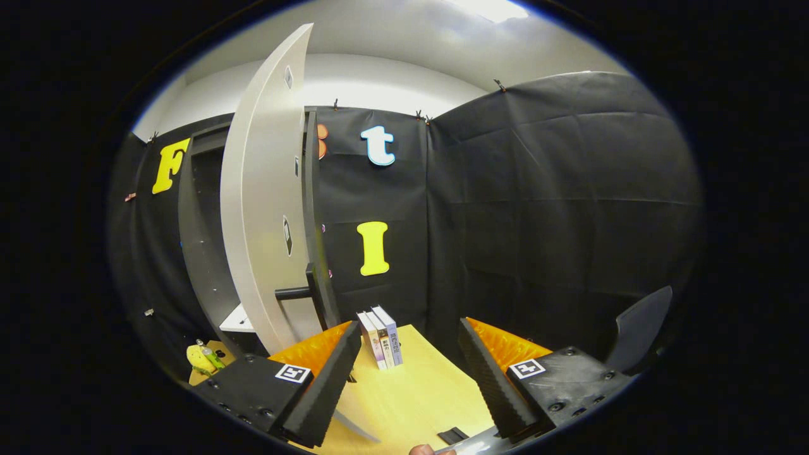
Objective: Open the shoe cabinet door, grab the shoes and put them into the shoe cabinet, then close the shoe cabinet door.
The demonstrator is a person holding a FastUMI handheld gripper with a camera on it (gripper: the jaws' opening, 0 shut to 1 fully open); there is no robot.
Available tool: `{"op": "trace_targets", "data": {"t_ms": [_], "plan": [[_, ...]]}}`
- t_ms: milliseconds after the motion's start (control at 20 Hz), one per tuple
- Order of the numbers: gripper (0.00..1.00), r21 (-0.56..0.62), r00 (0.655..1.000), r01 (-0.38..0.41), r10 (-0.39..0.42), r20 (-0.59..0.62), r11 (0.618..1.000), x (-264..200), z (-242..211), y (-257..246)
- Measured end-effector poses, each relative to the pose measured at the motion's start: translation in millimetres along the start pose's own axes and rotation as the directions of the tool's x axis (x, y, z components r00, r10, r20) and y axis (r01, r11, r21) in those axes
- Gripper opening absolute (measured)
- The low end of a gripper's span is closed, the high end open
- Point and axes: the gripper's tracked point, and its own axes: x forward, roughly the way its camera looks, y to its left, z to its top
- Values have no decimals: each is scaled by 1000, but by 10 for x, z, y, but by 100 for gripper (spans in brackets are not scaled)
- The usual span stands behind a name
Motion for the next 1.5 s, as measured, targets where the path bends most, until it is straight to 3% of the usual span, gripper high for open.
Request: {"op": "trace_targets", "data": {"t_ms": [400,900,1500], "plan": [[96,-25,1000,15,-15,4,1000,-27,-59,238],[97,5,999,-32,32,-12,999,-186,-128,604],[97,41,985,-169,170,-38,985,-338,-235,1277]]}}
